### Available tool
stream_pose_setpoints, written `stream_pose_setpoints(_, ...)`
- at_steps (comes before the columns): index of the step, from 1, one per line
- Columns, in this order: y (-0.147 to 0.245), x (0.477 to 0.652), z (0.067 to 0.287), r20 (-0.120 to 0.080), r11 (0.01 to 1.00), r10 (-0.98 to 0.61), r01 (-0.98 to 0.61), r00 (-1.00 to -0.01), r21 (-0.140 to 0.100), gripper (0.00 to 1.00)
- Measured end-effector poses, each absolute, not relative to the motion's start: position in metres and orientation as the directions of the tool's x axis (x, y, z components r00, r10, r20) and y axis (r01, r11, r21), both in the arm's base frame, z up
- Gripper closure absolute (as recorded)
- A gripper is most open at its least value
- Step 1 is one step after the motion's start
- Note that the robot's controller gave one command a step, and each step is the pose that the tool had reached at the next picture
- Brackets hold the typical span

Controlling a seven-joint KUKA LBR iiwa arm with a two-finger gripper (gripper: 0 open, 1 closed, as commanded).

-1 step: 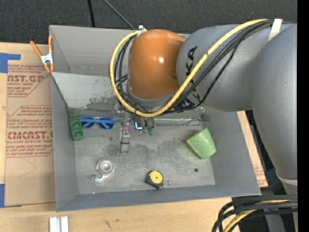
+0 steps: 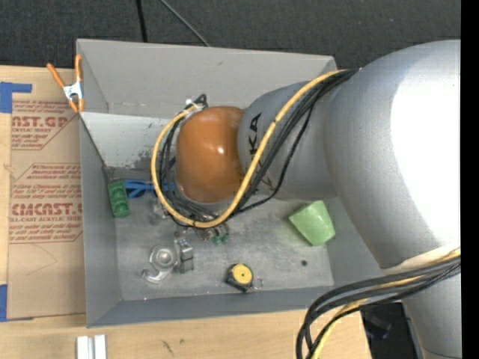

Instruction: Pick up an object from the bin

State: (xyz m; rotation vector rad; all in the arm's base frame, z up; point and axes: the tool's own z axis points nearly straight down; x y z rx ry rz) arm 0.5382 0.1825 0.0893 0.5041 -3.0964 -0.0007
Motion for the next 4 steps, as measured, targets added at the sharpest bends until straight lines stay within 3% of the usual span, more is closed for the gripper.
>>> stream_pose_setpoints(1, 0.187, 0.490, 0.069, -0.004, 0.920, -0.391, -0.391, -0.920, 0.002, 0.00)
stream_pose_setpoints(2, 0.187, 0.491, 0.070, -0.003, 0.921, -0.390, -0.390, -0.921, 0.002, 1.00)
stream_pose_setpoints(3, 0.177, 0.517, 0.183, -0.011, 0.937, -0.350, -0.350, -0.937, -0.001, 1.00)
stream_pose_setpoints(4, 0.153, 0.517, 0.243, -0.005, 0.697, -0.717, -0.717, -0.697, -0.003, 1.00)
